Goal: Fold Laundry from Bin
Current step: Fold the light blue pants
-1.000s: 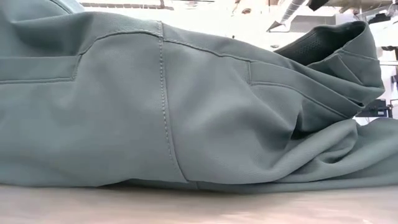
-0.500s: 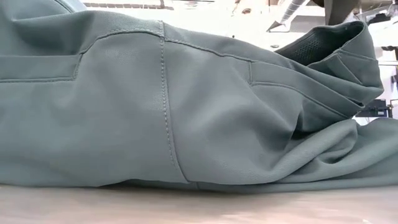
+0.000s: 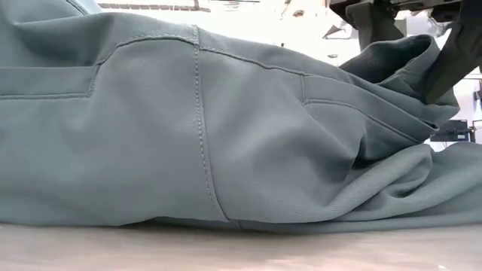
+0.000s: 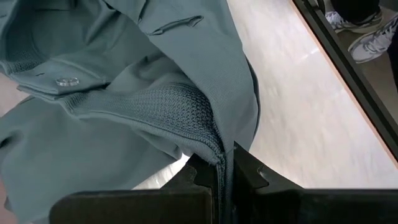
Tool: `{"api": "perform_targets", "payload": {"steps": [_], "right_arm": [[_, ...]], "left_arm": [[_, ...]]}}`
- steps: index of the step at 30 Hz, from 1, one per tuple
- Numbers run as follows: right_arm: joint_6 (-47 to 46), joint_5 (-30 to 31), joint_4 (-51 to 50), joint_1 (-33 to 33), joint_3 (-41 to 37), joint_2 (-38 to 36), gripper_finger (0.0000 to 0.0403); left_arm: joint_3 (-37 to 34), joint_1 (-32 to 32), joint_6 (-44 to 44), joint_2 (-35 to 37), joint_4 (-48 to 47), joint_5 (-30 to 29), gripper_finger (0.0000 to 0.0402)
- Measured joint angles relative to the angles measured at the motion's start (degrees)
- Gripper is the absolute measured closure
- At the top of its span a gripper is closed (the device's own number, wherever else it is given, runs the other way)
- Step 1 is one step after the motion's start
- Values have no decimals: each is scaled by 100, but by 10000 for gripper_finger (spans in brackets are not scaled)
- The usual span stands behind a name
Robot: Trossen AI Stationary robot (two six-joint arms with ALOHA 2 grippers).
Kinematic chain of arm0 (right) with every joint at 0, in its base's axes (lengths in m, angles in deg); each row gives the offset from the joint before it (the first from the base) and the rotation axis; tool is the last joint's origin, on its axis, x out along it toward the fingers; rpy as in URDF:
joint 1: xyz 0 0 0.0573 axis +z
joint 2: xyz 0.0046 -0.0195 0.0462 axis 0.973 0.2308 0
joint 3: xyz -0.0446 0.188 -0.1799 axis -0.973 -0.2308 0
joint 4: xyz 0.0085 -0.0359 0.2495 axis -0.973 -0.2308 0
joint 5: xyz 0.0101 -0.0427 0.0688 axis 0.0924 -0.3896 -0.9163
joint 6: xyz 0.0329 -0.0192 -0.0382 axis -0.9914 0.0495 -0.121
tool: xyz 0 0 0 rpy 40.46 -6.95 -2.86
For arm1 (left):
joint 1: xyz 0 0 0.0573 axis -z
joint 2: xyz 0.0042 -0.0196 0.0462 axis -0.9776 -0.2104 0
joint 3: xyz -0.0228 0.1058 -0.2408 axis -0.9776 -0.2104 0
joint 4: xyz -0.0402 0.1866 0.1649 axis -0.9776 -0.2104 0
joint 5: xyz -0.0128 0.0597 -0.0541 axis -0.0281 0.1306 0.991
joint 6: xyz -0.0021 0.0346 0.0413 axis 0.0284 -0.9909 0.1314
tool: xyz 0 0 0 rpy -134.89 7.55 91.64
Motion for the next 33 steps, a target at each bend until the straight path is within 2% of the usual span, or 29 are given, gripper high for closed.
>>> {"api": "perform_targets", "payload": {"steps": [3,6,13,17,19,22,27,33], "right_arm": [[2,-5,-2,-15,2,-3,125],[0,-56,-5,-42,2,-6,169],[-320,-142,-611,-167,173,-76,363],[-758,-170,-1343,-303,702,-143,364],[-877,-121,-1674,-359,1072,-169,351],[-952,-25,-2043,-358,1650,-290,344],[-1044,85,-2454,-336,2379,-792,361],[-2109,387,-2860,-91,2682,-1688,357]], "left_arm": [[0,0,0,0,0,0,400],[0,0,0,0,5,-2,400],[0,0,18,0,9,0,400],[0,0,33,0,8,-10,400],[0,0,33,0,0,-34,400],[0,0,33,0,-22,-287,400],[22,0,-143,0,-153,-564,400],[388,5,104,2,-986,-1003,400]]}}
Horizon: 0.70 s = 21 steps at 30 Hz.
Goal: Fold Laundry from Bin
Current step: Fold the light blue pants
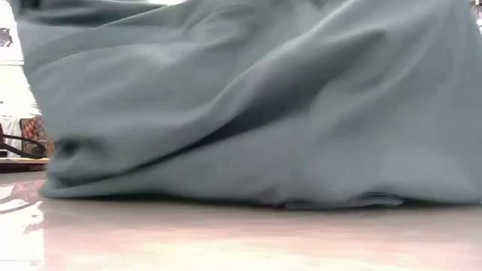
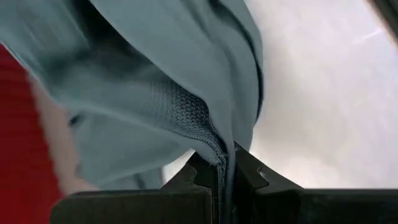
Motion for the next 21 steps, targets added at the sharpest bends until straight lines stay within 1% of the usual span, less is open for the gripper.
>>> {"api": "perform_targets", "payload": {"steps": [2,5,7,11,14,15,16,18,20,21], "right_arm": [[-498,357,-142,227,-13,-269,355],[-1051,1135,-175,664,-128,-593,355],[-1394,1650,-185,946,-196,-746,356],[-1965,2704,-260,1448,-208,-853,356],[-1935,3409,-247,1697,-208,-833,356],[-1859,3743,-243,1723,-208,-819,356],[-1741,4113,-231,1729,-208,-813,356],[-1460,5057,-211,1749,-208,-812,356],[-1046,6045,-107,1727,-208,-812,356],[-773,6347,-27,1705,-206,-812,356]], "left_arm": [[108,22,115,0,-175,-216,400],[244,46,72,0,-281,-461,400],[341,46,-30,0,-323,-733,400],[726,46,-249,0,-551,-1764,400],[1224,46,-789,0,-666,-2424,400],[1439,46,-1043,0,-670,-2673,400],[1690,44,-1313,0,-673,-2933,400],[2232,-15,-1818,0,-625,-3338,400],[2794,-147,-2251,4,-544,-3570,400],[3072,-222,-2428,4,-520,-3661,400]]}}
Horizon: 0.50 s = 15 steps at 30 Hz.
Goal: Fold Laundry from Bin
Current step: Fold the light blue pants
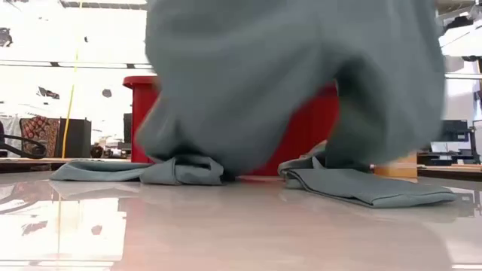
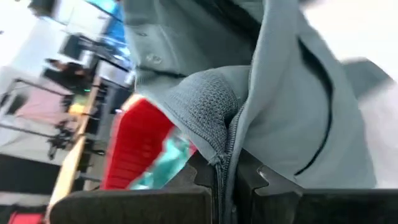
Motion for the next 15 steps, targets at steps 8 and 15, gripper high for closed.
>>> {"api": "perform_targets", "payload": {"steps": [8,15], "right_arm": [[1732,64,774,-1006,227,-72,356],[2661,-647,1650,-1624,426,-90,356]], "left_arm": [[1686,-1189,-1136,4,415,420,401],[1960,-2335,-900,7,203,1534,401]]}}
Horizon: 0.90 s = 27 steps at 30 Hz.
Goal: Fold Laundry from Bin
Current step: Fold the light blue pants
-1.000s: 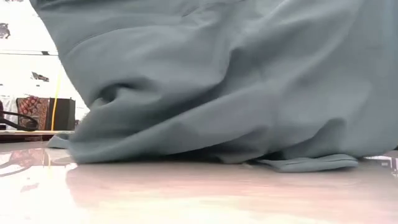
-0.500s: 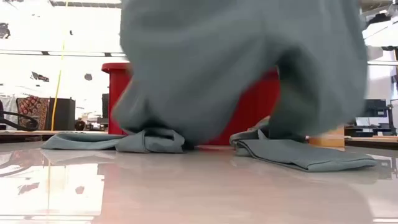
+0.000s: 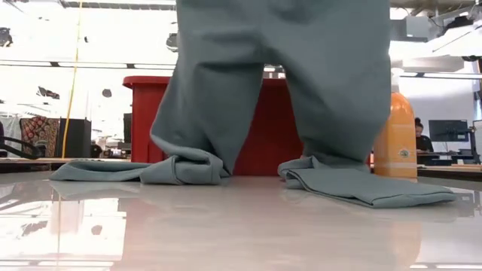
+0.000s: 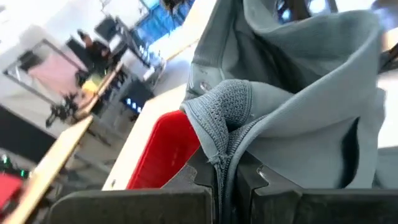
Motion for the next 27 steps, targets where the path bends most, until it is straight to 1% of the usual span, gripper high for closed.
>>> {"api": "perform_targets", "payload": {"steps": [2,3,4,6,8,10,12,14,17,19,22,25,27], "right_arm": [[-212,-707,91,-61,1,2,356],[-388,-1118,97,-67,1,19,356],[-564,-1511,87,-65,1,64,356],[-848,-2124,37,-31,1,198,356],[-1026,-2612,32,81,1,429,356],[-1171,-3013,41,211,1,755,356],[-1298,-3218,76,326,0,1160,356],[-1367,-3227,200,454,-1,1647,356],[-1339,-3269,578,547,-7,2375,356],[-1215,-3516,952,517,-8,2815,356],[-844,-4130,1538,349,-8,3389,356],[-699,-4634,2128,133,-12,3808,356],[-693,-5033,2470,7,-12,3961,356]], "left_arm": [[0,-70,487,2,-651,181,401],[0,-81,811,7,-1055,423,401],[-7,-75,1161,9,-1480,758,401],[-130,38,1887,9,-2148,1627,401],[-416,352,2440,9,-2463,2367,401],[-821,864,2894,3,-2527,2710,401],[-1272,1440,3367,-2,-2521,2860,401],[-1769,2028,3866,1,-2498,2977,401],[-2721,2781,4594,2,-2230,2998,401],[-3373,3164,5080,-7,-2043,3007,401],[-4255,3578,5676,-4,-1706,3033,401],[-4982,3746,6020,-4,-1319,3169,401],[-5355,3831,6250,-4,-1134,3302,401]]}}
